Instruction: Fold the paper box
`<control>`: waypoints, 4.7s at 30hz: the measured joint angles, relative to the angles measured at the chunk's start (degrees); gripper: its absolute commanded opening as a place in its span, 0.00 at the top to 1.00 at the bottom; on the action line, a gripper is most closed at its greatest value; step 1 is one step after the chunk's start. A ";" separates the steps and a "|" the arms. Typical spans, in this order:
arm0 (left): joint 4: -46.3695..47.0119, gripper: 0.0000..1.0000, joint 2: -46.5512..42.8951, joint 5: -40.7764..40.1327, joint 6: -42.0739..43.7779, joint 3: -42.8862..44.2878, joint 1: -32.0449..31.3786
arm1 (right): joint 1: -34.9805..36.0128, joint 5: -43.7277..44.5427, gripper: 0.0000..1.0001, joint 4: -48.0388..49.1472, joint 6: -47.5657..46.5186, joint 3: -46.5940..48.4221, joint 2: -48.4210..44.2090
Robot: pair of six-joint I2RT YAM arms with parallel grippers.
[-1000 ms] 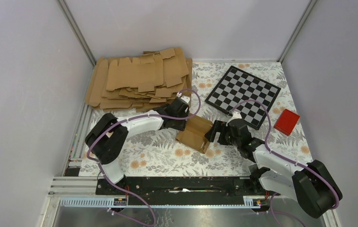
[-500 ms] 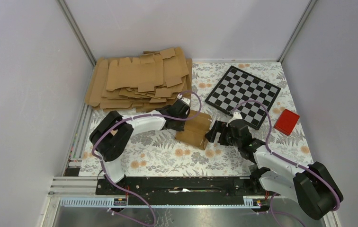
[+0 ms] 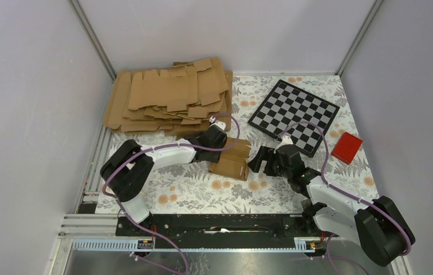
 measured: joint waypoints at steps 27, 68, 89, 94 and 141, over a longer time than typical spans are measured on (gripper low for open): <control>-0.76 0.61 -8.57 7.08 -4.70 -6.84 2.75 | 0.00 -3.65 0.05 2.64 2.36 0.00 3.69; 6.54 0.11 -30.27 10.51 -37.86 -25.20 -0.70 | 0.00 -3.87 0.00 2.99 1.11 -0.02 0.44; 8.72 0.07 -25.40 9.97 -40.19 -25.99 -1.86 | 0.00 -4.28 0.00 3.80 1.64 -3.74 -10.36; 8.72 0.15 -24.28 9.81 -40.09 -25.62 -1.86 | 0.00 -2.97 0.00 2.08 1.25 -3.93 -10.88; 2.78 1.00 -12.35 4.26 -30.32 -15.13 -1.92 | 0.00 -2.47 0.00 1.18 1.42 -3.93 -11.50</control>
